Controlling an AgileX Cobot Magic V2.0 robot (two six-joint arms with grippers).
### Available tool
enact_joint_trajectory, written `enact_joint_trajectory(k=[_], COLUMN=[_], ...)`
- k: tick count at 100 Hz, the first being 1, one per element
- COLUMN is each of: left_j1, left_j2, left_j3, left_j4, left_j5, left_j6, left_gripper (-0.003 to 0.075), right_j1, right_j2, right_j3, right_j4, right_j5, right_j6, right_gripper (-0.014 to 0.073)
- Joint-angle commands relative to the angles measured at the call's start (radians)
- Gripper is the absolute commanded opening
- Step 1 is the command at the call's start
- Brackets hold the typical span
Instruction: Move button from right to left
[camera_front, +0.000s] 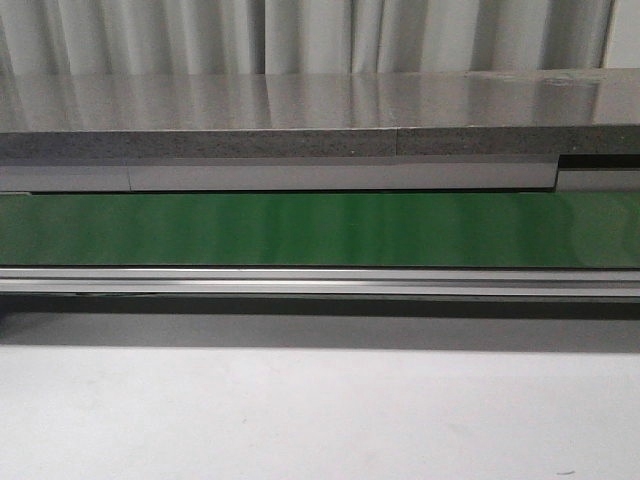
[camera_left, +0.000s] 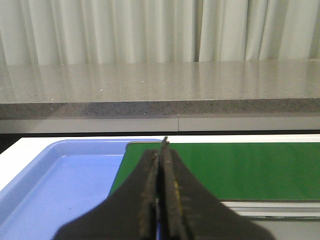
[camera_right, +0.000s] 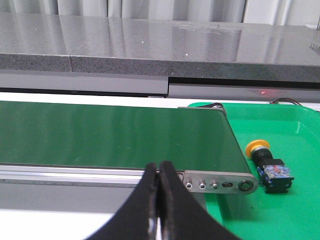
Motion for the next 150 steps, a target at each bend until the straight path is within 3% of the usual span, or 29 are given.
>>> enact_joint_trajectory(k=[1, 61, 93, 130, 150], left_j1=[-0.006, -0.006, -0.006, -0.006, -0.006], left_j2=[-0.032, -0.032, -0.032, -0.032, -0.032], left_j3=[0.044, 0.044, 0.044, 0.044, 0.044], left_j4=[-0.002, -0.002, -0.002, -0.002, -0.002], left_j5=[-0.080, -0.080, -0.080, -0.080, -0.080], left_j6=[0.000, 0.000, 0.000, 0.000, 0.000], left_gripper=[-0.0020, -0.0020, -0.0020, -0.0020, -0.0020], right_j1=[0.001, 0.001, 0.001, 0.001, 0.001], right_j2=[-0.021, -0.019, 0.094, 0.393, 0.597], right_j3=[-0.015, -0.045, -0.344, -0.652, -0.818], right_j4=[-0.008, -0.008, -0.008, -0.008, -0.007], right_j5=[-0.085, -0.047, 0.242, 0.357, 0.510], right_j6=[-0.002, -0.002, -0.002, -0.002, -0.002], right_gripper=[-0.0067, -0.0067, -0.0067, -0.0067, -0.0067])
